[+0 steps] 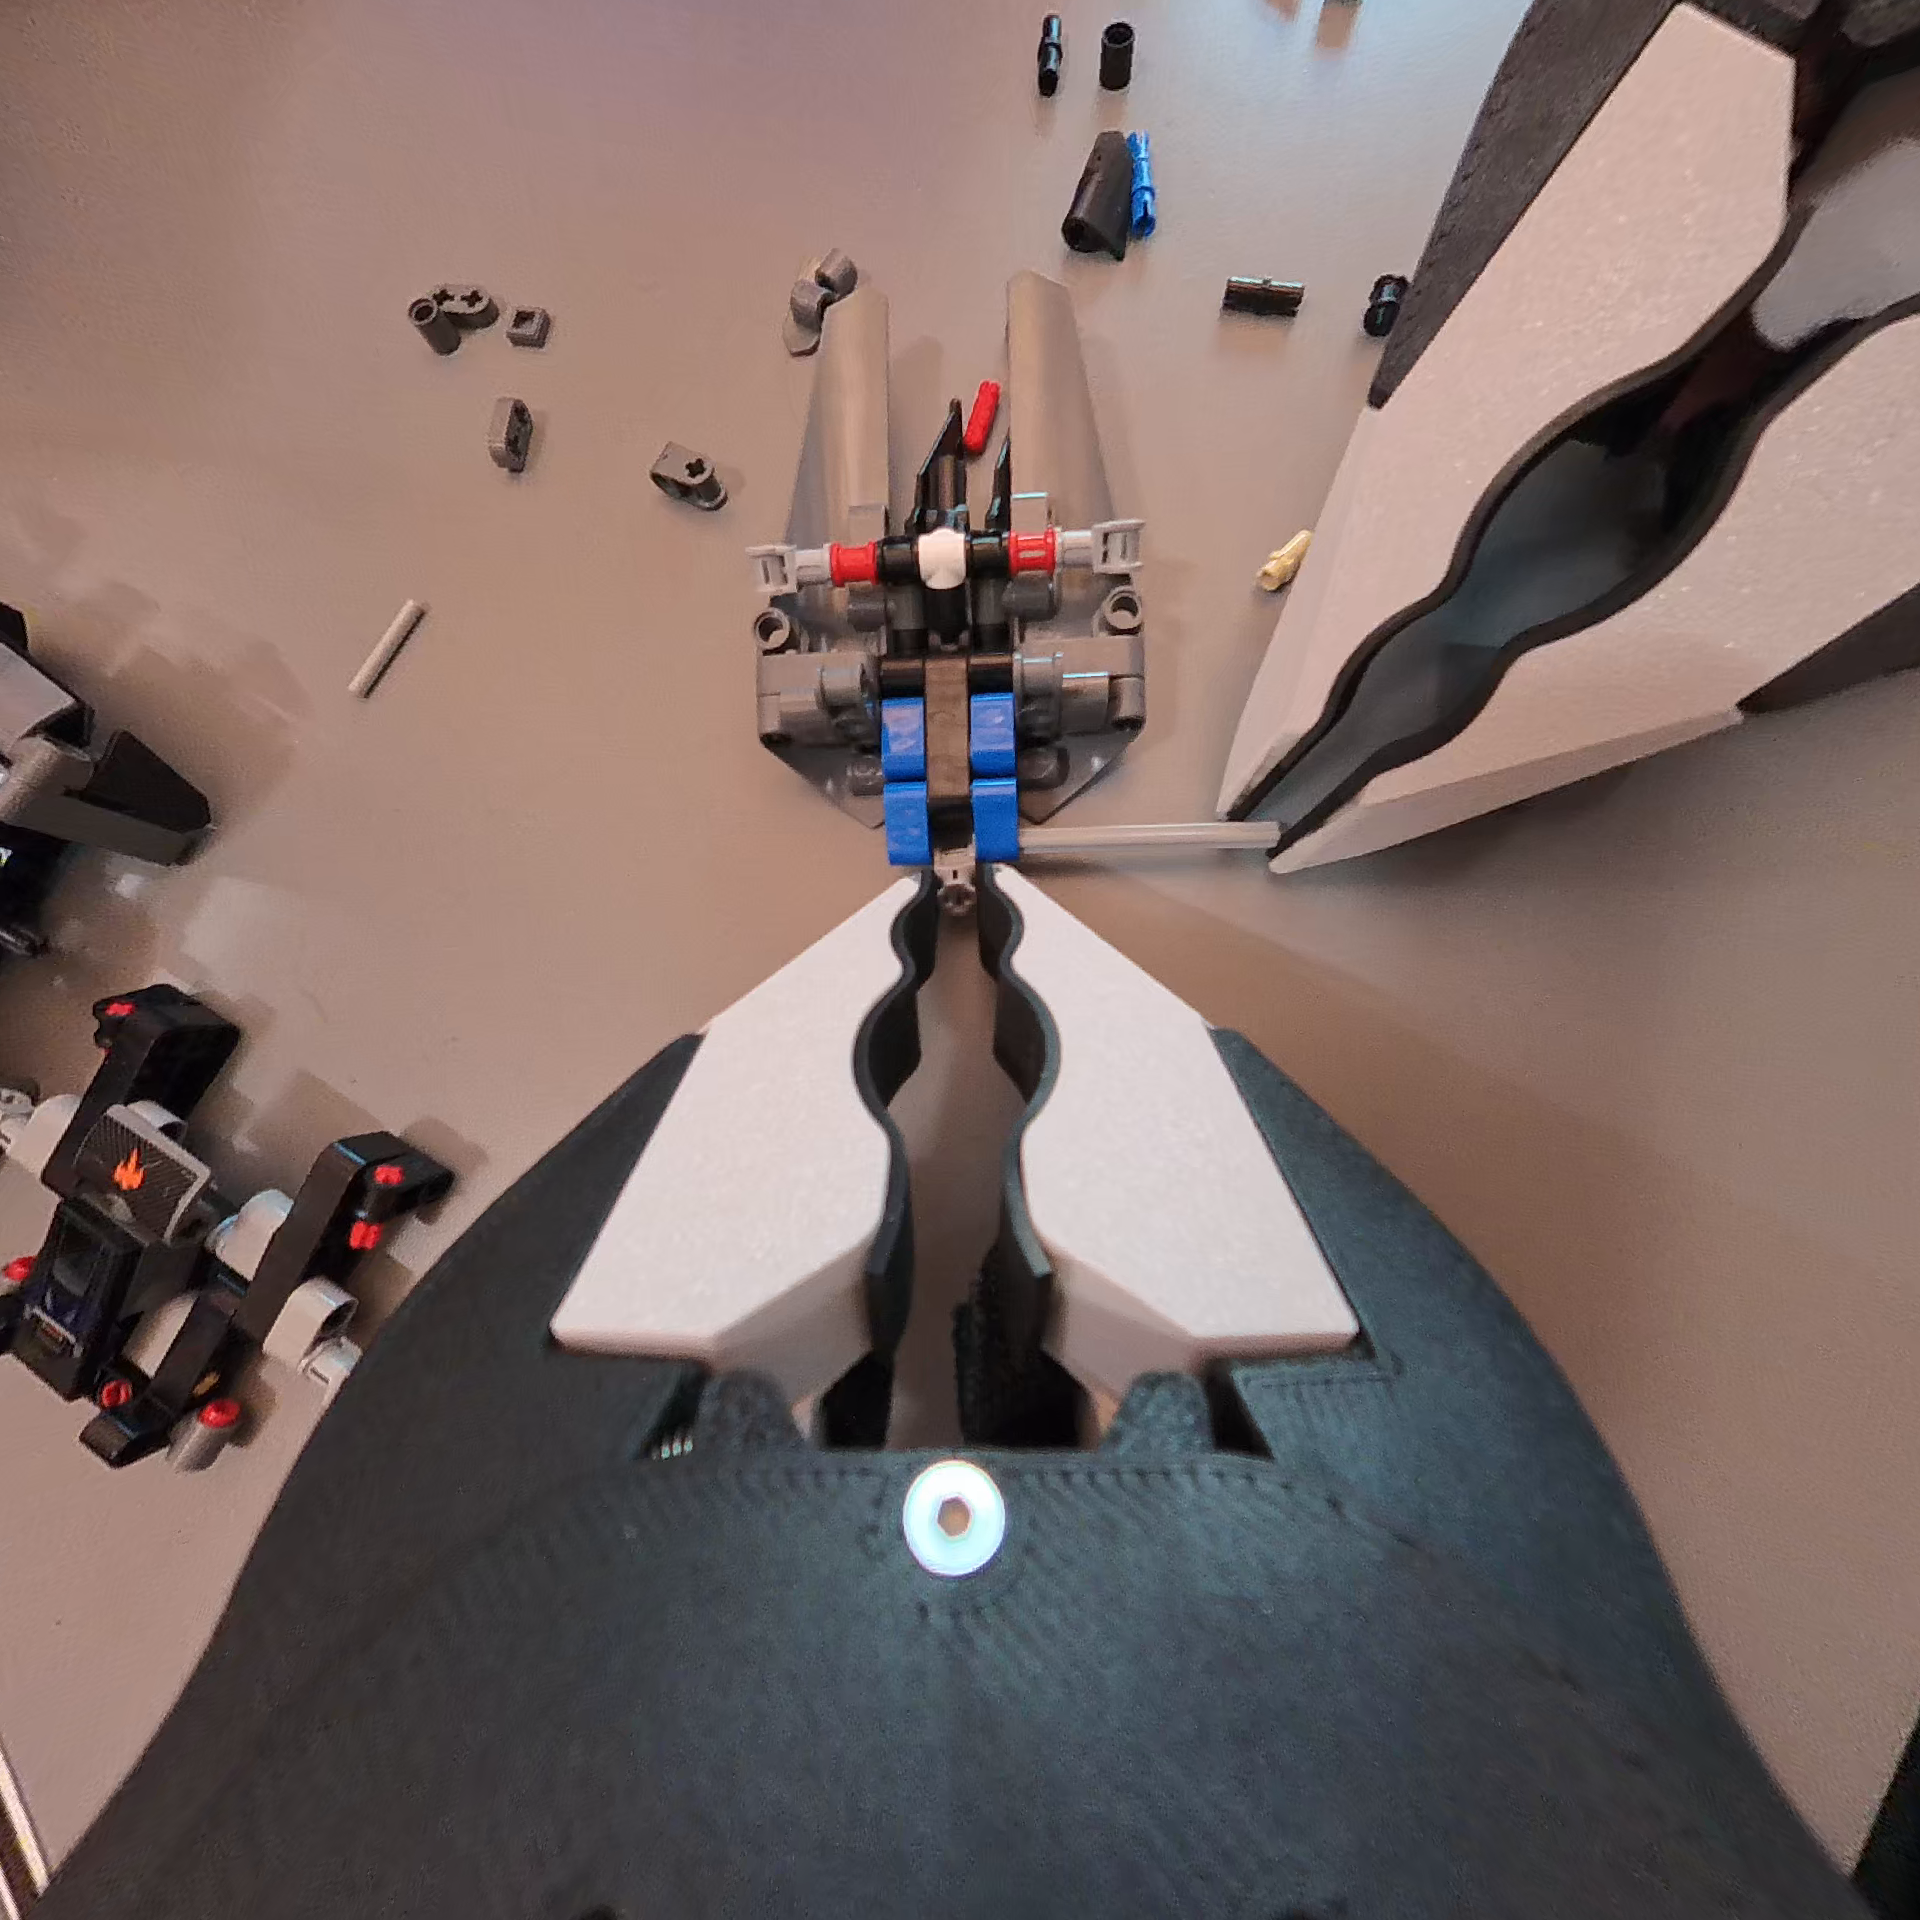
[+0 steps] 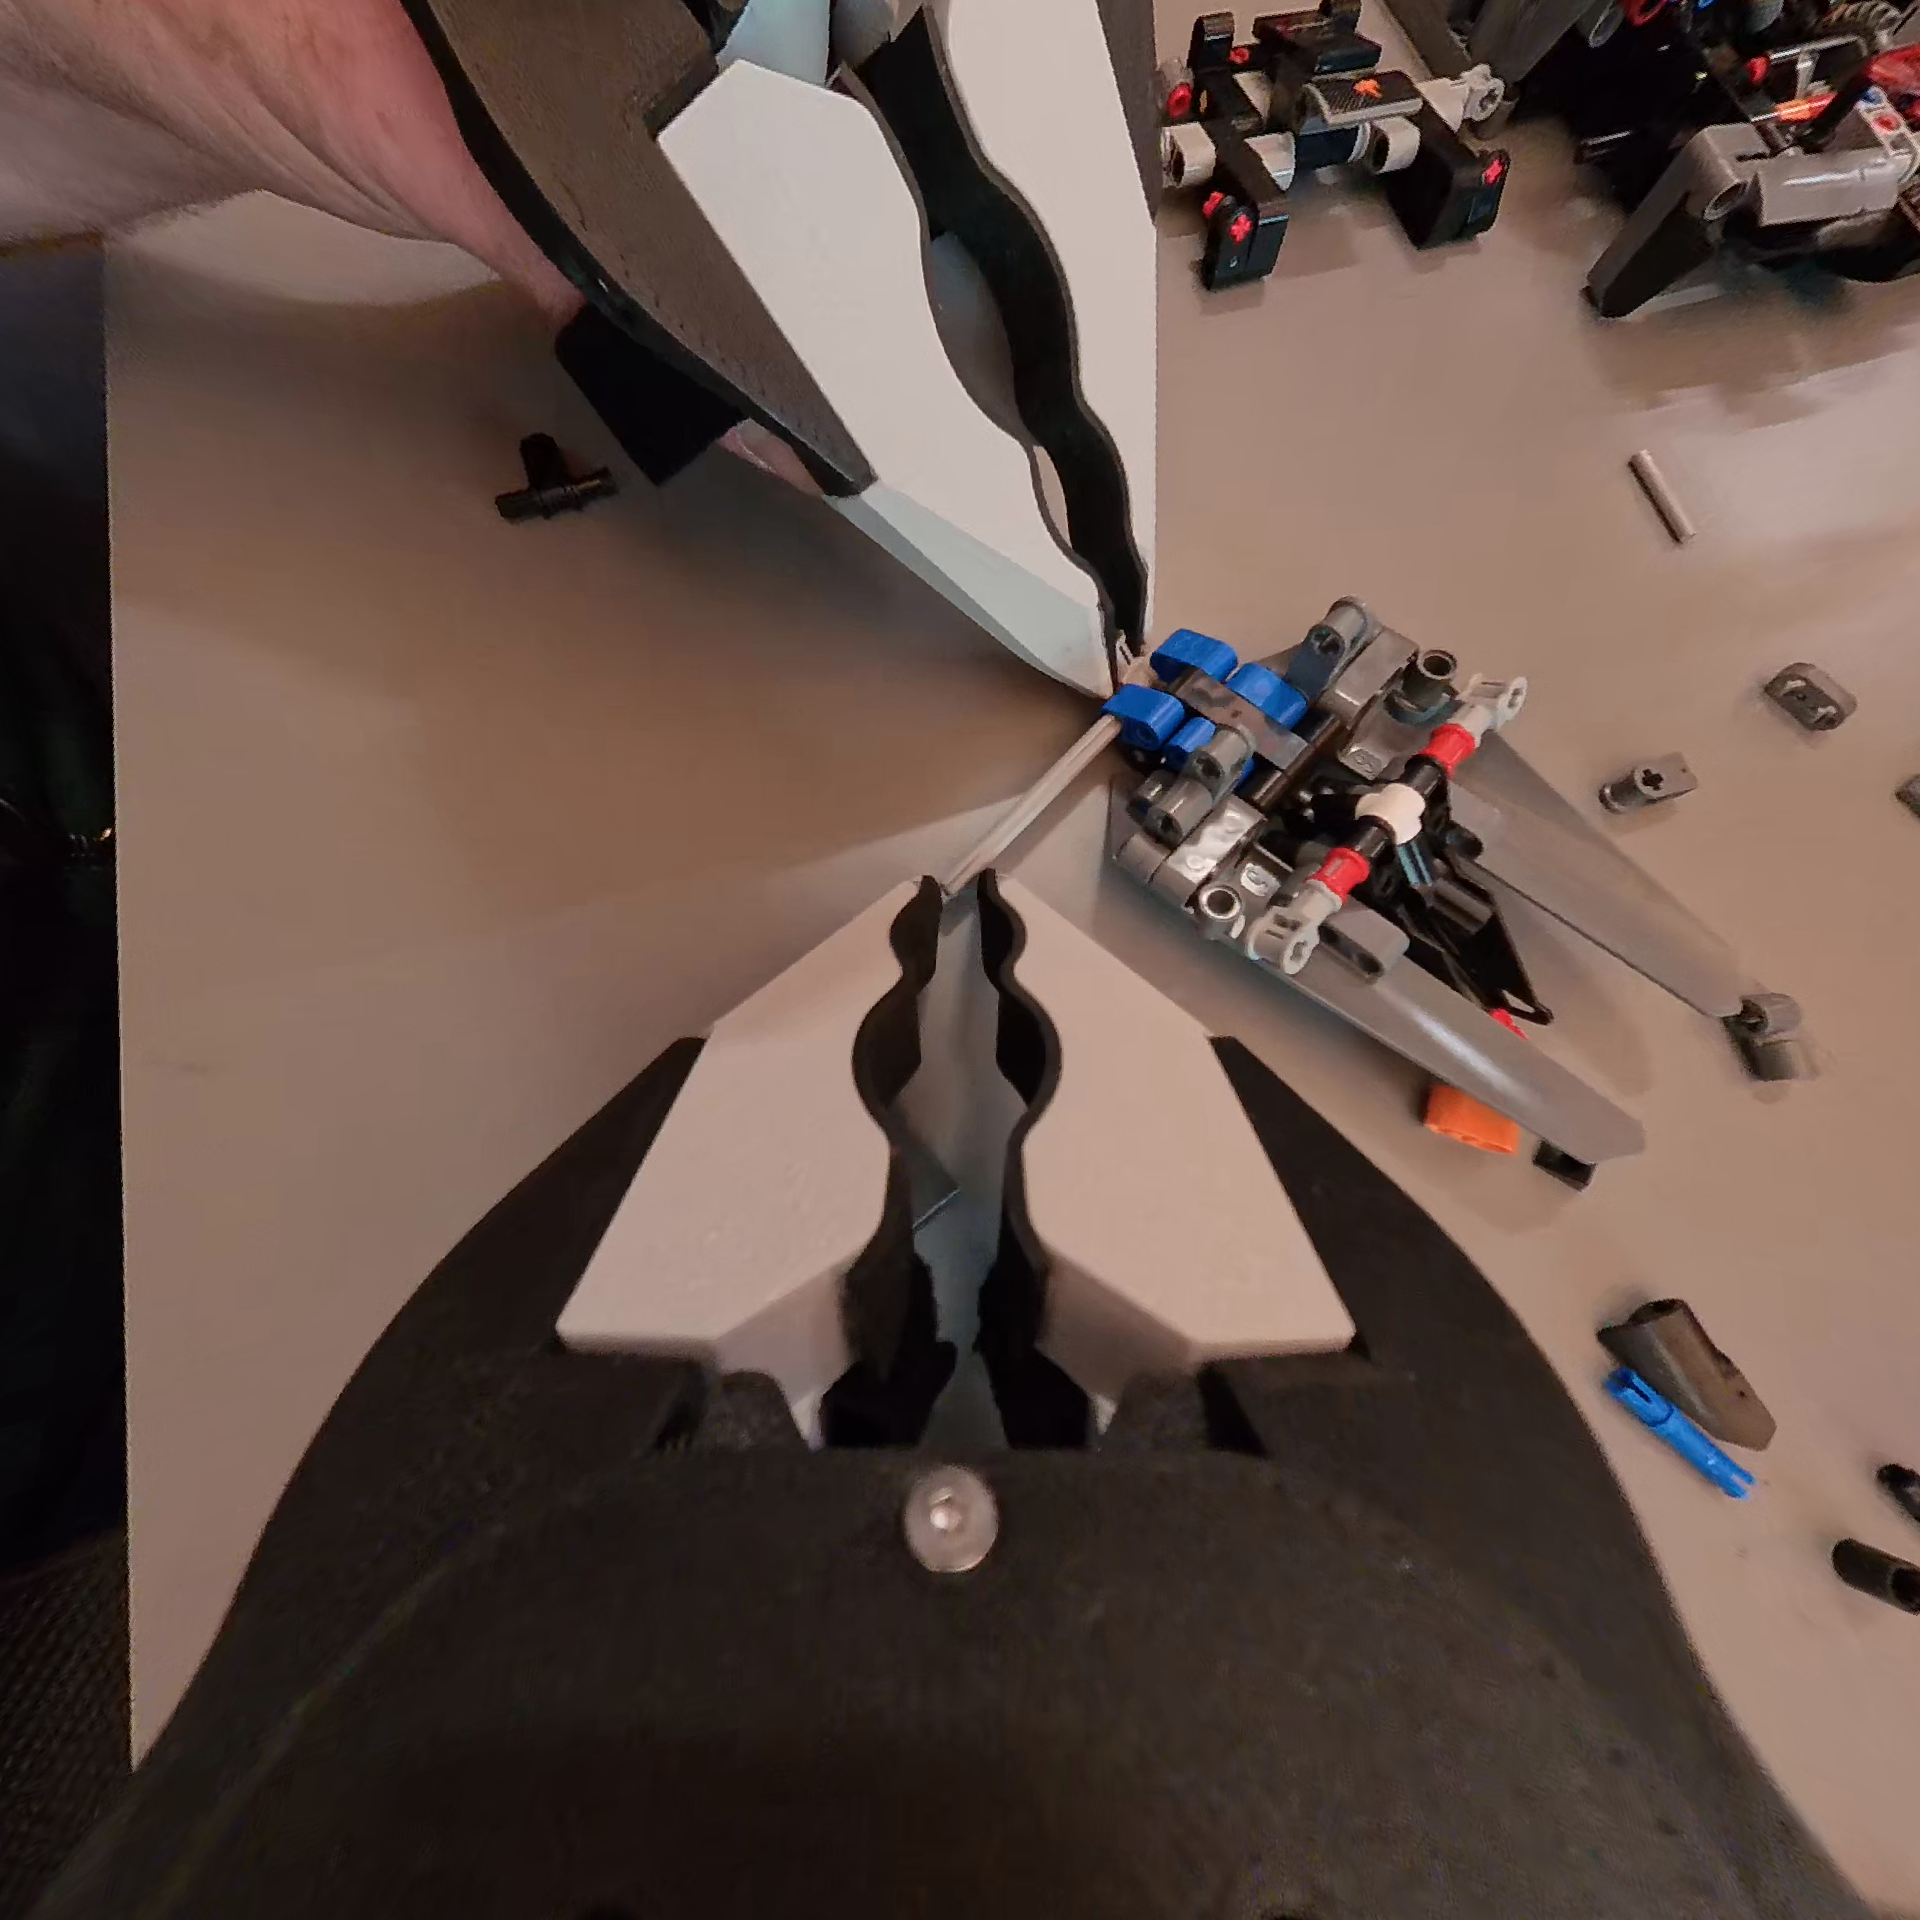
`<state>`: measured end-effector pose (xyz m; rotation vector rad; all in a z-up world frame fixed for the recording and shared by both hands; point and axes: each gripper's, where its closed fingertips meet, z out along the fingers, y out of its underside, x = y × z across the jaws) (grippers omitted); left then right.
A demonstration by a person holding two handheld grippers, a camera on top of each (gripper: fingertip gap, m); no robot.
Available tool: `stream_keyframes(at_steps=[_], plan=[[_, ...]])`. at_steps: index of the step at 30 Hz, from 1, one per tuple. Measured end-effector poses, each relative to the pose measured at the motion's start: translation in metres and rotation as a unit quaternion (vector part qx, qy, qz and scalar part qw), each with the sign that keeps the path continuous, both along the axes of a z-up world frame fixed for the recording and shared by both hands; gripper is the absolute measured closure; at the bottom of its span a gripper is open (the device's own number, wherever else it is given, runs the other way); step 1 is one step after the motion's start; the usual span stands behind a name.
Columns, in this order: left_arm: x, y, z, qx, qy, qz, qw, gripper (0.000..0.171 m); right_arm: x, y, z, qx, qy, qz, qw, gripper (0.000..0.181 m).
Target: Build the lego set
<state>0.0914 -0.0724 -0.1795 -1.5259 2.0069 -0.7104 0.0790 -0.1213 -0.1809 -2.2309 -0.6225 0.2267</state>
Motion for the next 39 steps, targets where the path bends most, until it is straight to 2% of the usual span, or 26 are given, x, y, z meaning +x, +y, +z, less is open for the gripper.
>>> stream_keyframes(at_steps=[12,19,24,35,39], plan=[[-0.001,0.002,0.006,-0.017,-0.019,-0.014,1.0,0.166,0.006,-0.002,0.0,0.007,-0.018,-0.012,1.0,0.181],[-0.007,0.008,0.015,-0.028,-0.041,-0.042,0.998,0.166,0.014,-0.004,0.001,-0.005,-0.009,-0.053,0.999,0.181],[-0.01,0.014,0.024,-0.024,-0.052,-0.065,0.996,0.166,0.017,0.0,0.004,-0.017,-0.02,-0.087,0.996,0.169],[0.006,0.022,0.042,0.029,-0.072,-0.15,0.986,0.166,0.013,0.005,0.008,-0.019,-0.035,-0.151,0.988,0.16],[0.011,0.021,0.044,-0.004,-0.096,-0.147,0.984,0.166,0.015,0.004,0.009,-0.011,-0.036,-0.178,0.983,0.159]])
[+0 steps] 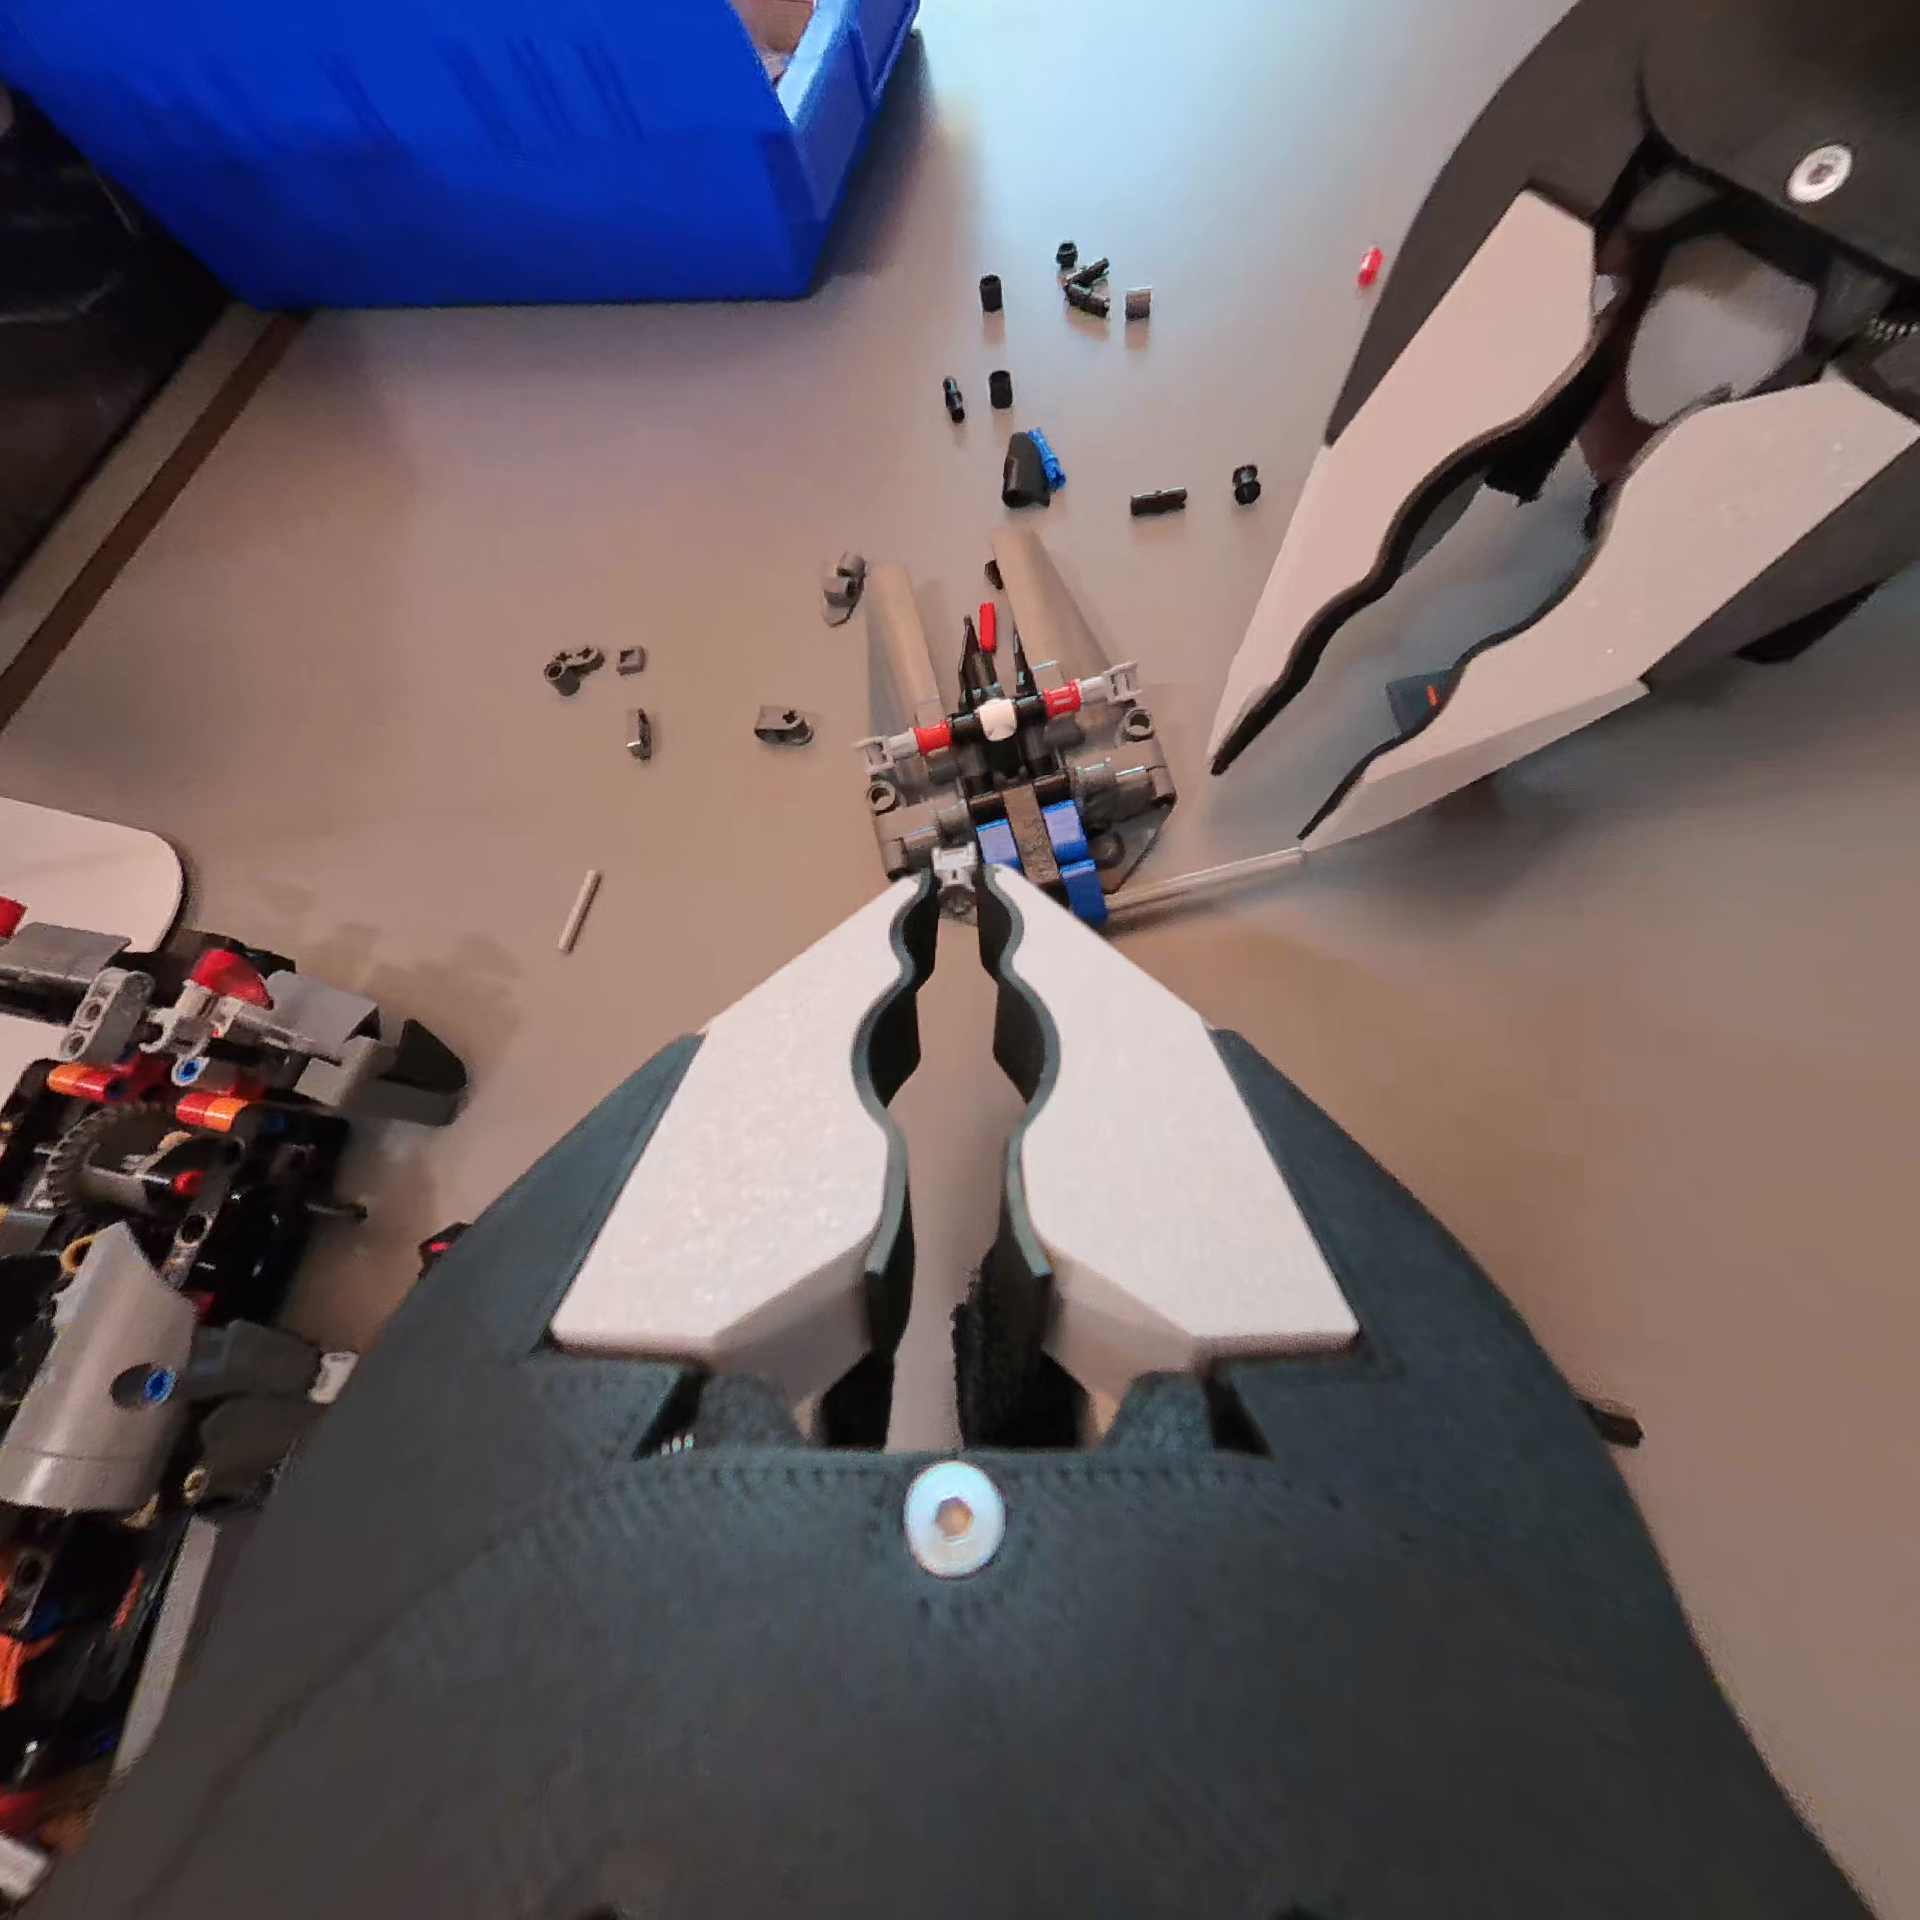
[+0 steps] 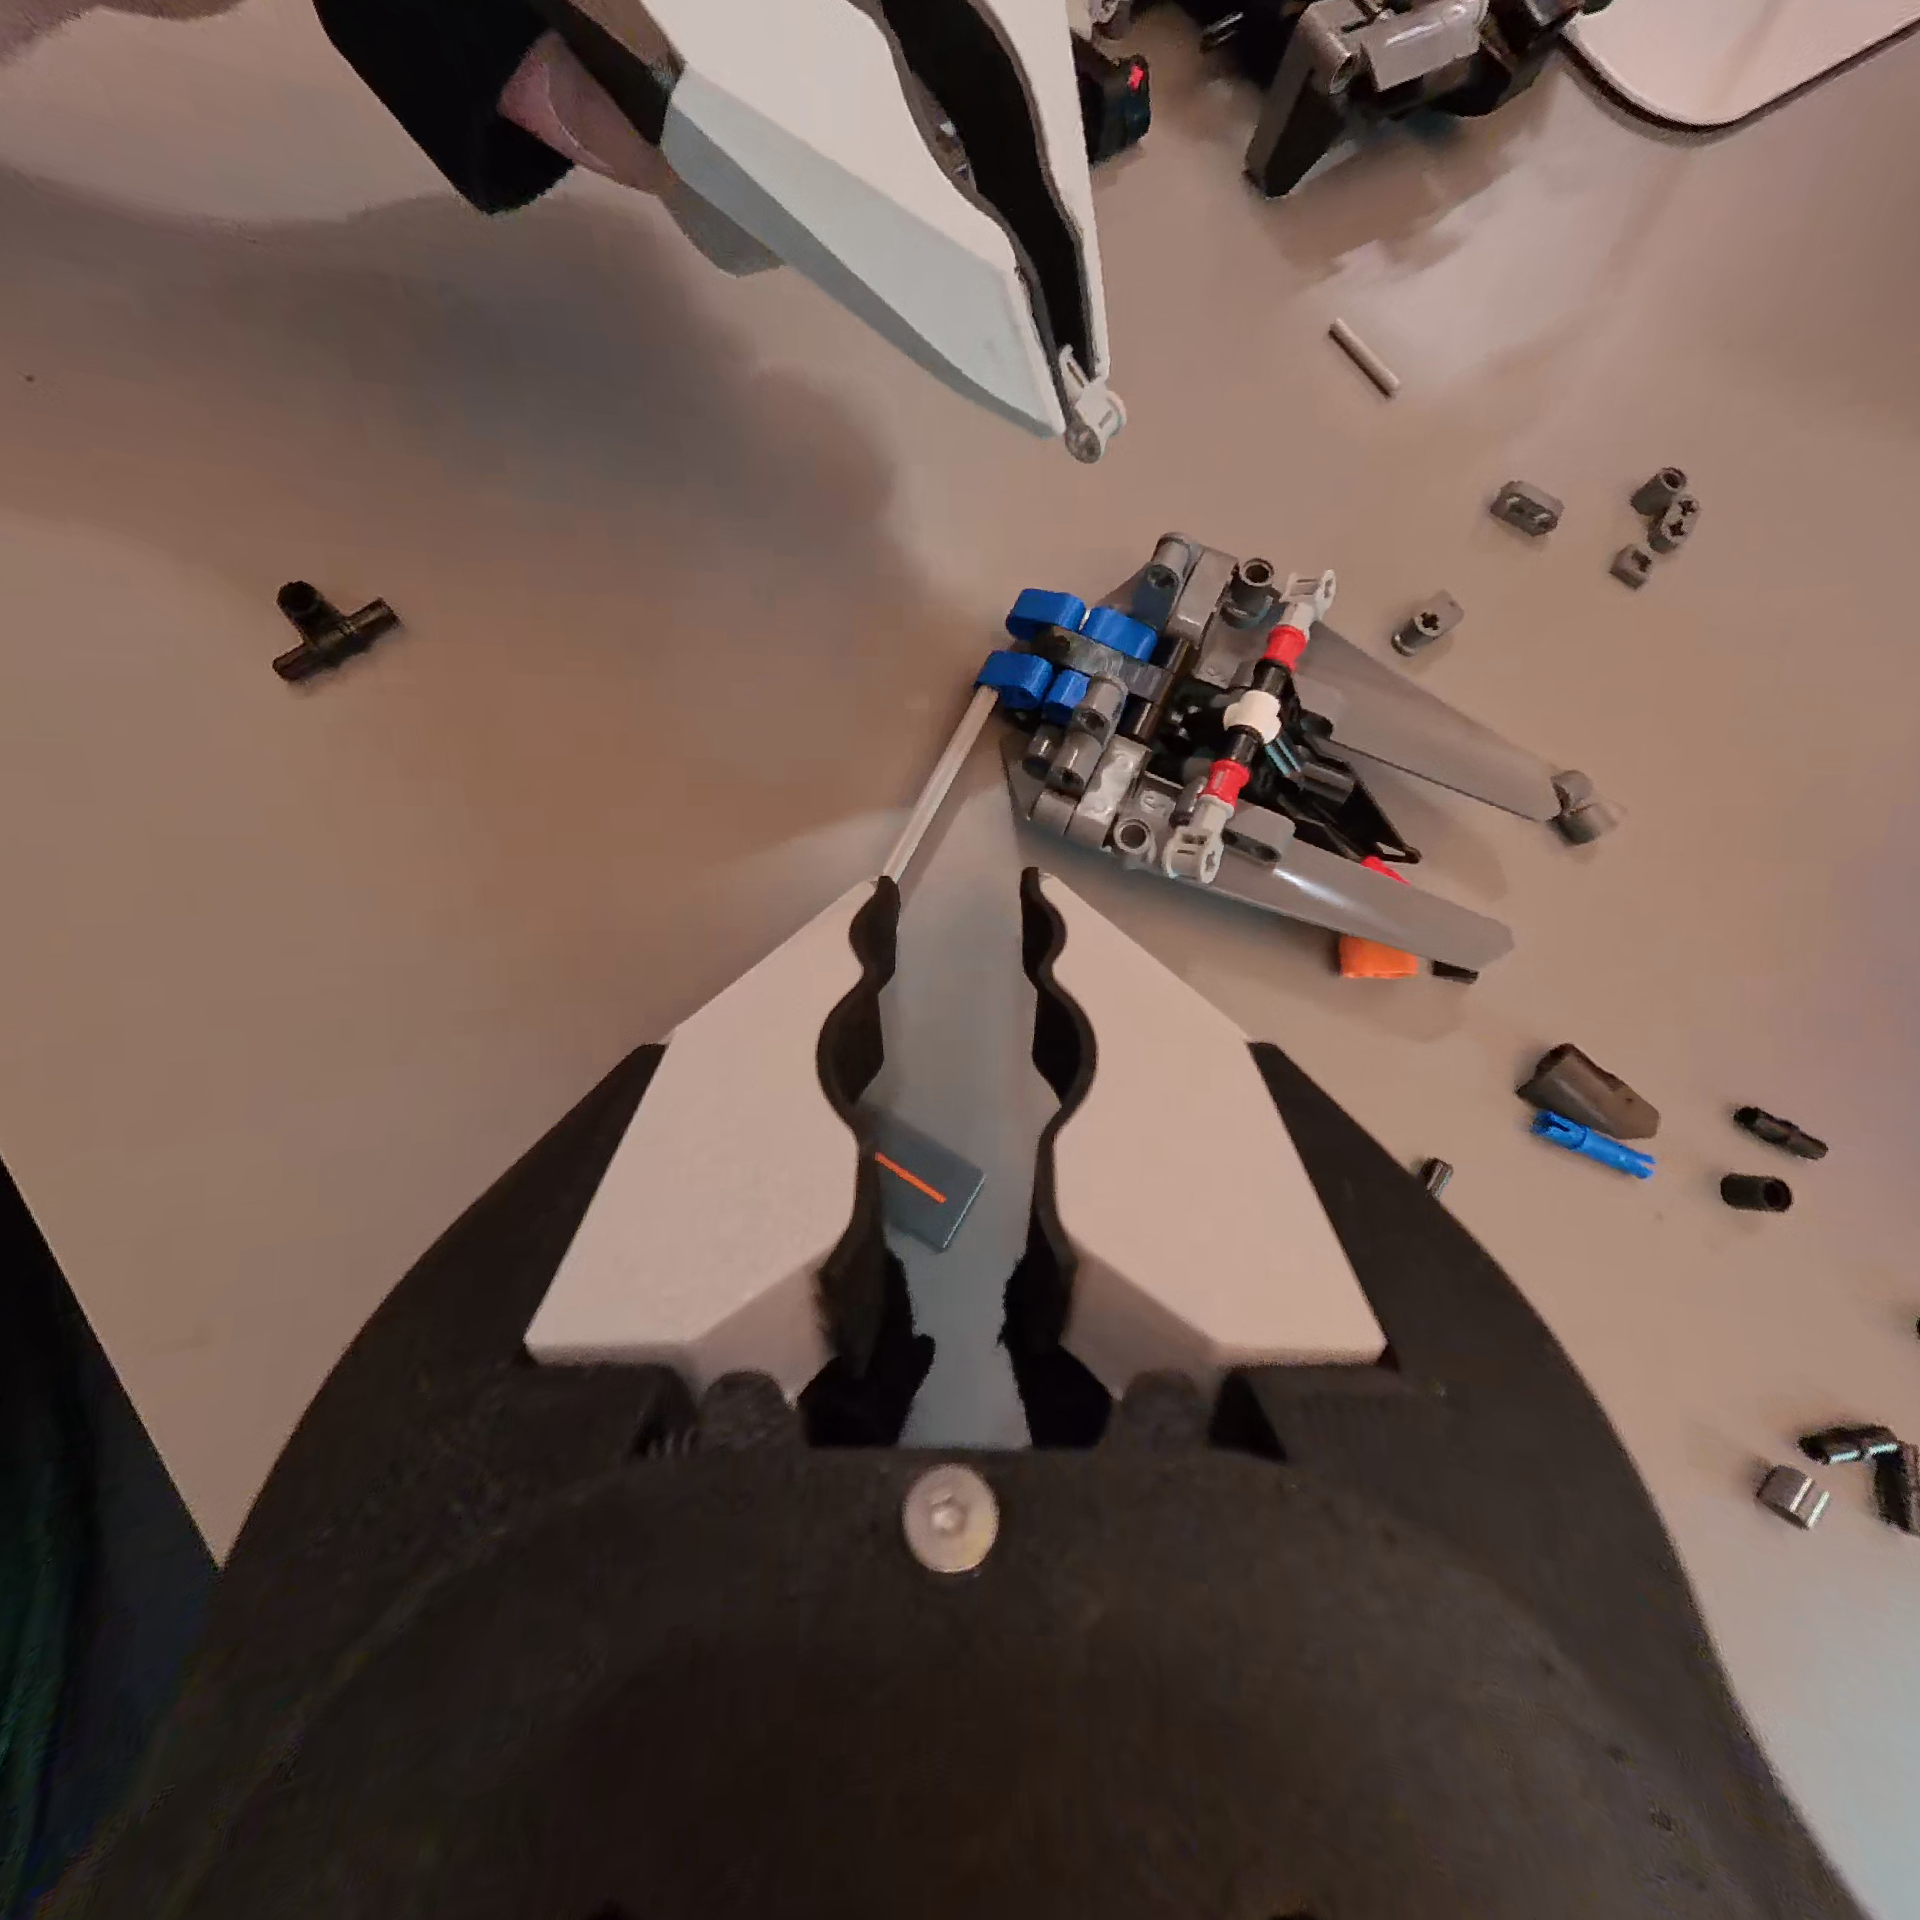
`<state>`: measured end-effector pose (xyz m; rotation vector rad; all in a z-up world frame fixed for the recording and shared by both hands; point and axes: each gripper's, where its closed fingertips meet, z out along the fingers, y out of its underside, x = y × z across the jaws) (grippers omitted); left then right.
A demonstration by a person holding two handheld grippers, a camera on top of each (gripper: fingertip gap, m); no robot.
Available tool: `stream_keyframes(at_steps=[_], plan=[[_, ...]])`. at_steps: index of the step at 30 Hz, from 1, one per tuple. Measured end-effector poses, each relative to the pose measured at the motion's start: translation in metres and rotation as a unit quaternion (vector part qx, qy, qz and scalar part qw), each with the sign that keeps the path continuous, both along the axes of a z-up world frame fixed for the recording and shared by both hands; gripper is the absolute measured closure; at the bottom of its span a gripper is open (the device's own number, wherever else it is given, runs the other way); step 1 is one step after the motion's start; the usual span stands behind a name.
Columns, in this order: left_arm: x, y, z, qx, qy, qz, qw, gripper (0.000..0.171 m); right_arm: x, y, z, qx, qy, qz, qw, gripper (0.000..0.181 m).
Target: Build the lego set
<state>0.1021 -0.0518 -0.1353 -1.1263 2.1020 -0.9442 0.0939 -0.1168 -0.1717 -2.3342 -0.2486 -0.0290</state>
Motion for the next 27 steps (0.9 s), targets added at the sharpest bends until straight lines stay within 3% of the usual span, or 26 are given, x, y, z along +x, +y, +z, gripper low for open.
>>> stream_keyframes(at_steps=[10,18,27], plan=[[-0.005,0.004,0.009,-0.031,-0.016,0.004,0.999,0.167,-0.002,-0.002,-0.008,-0.023,-0.008,-0.021,0.999,0.16],[-0.004,0.002,0.009,-0.044,-0.015,0.004,0.999,0.166,0.0,-0.001,-0.01,-0.04,-0.019,-0.034,0.998,0.181],[-0.002,0.009,0.011,-0.048,-0.021,0.016,0.999,0.166,0.001,0.001,-0.007,-0.035,-0.003,-0.044,0.998,0.181]])
